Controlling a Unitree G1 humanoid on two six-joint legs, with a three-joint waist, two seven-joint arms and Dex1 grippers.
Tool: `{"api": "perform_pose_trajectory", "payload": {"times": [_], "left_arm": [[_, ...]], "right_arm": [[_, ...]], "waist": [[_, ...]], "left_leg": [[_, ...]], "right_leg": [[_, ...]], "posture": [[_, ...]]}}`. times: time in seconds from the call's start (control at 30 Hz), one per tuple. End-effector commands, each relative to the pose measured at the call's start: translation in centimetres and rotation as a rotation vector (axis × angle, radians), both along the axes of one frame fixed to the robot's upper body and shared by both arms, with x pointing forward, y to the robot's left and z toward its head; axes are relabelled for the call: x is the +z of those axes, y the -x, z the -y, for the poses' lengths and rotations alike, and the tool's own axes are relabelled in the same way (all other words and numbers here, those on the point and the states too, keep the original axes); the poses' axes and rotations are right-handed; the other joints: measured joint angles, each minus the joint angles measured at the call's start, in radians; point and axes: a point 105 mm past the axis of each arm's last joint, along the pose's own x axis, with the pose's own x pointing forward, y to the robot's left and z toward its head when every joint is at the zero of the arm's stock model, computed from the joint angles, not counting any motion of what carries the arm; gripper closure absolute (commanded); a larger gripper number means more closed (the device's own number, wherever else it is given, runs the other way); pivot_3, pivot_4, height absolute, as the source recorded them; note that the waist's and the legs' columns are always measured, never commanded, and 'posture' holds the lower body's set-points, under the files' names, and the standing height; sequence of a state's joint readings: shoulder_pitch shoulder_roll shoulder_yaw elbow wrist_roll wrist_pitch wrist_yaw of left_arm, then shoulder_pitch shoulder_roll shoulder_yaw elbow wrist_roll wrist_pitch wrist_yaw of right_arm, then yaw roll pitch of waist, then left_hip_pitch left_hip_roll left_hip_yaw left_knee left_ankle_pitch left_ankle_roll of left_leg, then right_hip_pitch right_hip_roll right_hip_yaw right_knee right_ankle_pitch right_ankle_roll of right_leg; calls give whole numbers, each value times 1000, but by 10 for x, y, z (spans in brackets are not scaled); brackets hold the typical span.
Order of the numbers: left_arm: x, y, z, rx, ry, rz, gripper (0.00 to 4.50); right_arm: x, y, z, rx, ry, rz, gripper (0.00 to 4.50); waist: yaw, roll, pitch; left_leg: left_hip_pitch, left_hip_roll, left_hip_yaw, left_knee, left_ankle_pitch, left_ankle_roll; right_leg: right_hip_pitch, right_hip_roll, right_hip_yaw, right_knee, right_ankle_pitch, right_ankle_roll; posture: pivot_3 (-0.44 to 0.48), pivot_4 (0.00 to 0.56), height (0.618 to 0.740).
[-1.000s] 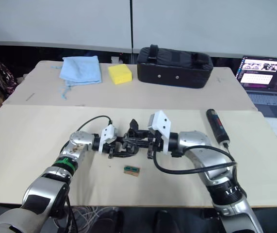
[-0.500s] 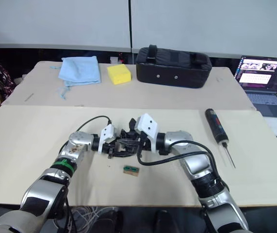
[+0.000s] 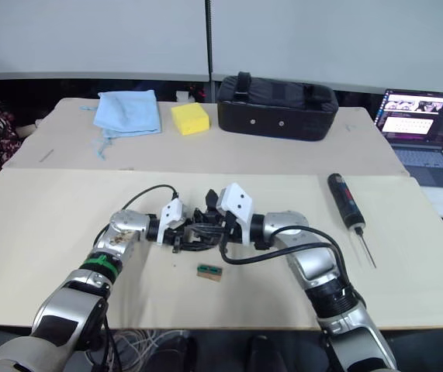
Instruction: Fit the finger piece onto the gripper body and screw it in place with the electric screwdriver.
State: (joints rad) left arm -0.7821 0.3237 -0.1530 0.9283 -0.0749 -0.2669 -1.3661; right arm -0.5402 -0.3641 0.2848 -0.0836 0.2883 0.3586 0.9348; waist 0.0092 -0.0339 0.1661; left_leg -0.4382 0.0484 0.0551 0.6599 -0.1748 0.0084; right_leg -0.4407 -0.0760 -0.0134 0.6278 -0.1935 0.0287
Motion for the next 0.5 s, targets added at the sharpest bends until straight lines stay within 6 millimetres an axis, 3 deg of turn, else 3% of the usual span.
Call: {"api": "perform_pose_trajectory", "payload": {"times": [0.03, 0.23, 0.5], "left_arm": [[-1, 1, 0, -7, -20, -7, 2196], [-2, 1, 0, 1, -22, -7, 2196], [-3, 1, -2, 9, -23, 11, 2196]], "right_arm": [[-14, 1, 3, -9, 27, -51, 4086], [-25, 3, 8, -11, 56, -90, 4086], [-40, -10, 18, -117, 117, -194, 4086]], "waist": [[0, 0, 0], [0, 0, 0], [0, 0, -3]], "left_leg": [[0, 0, 0, 0, 0, 0], [1, 0, 0, 0, 0, 0], [4, 0, 0, 0, 0, 0]], "right_leg": [[0, 0, 0, 0, 0, 0], [1, 0, 0, 0, 0, 0], [3, 0, 0, 0, -2, -1]], "posture": [[0, 150, 740], [0, 150, 740], [0, 150, 740]]}}
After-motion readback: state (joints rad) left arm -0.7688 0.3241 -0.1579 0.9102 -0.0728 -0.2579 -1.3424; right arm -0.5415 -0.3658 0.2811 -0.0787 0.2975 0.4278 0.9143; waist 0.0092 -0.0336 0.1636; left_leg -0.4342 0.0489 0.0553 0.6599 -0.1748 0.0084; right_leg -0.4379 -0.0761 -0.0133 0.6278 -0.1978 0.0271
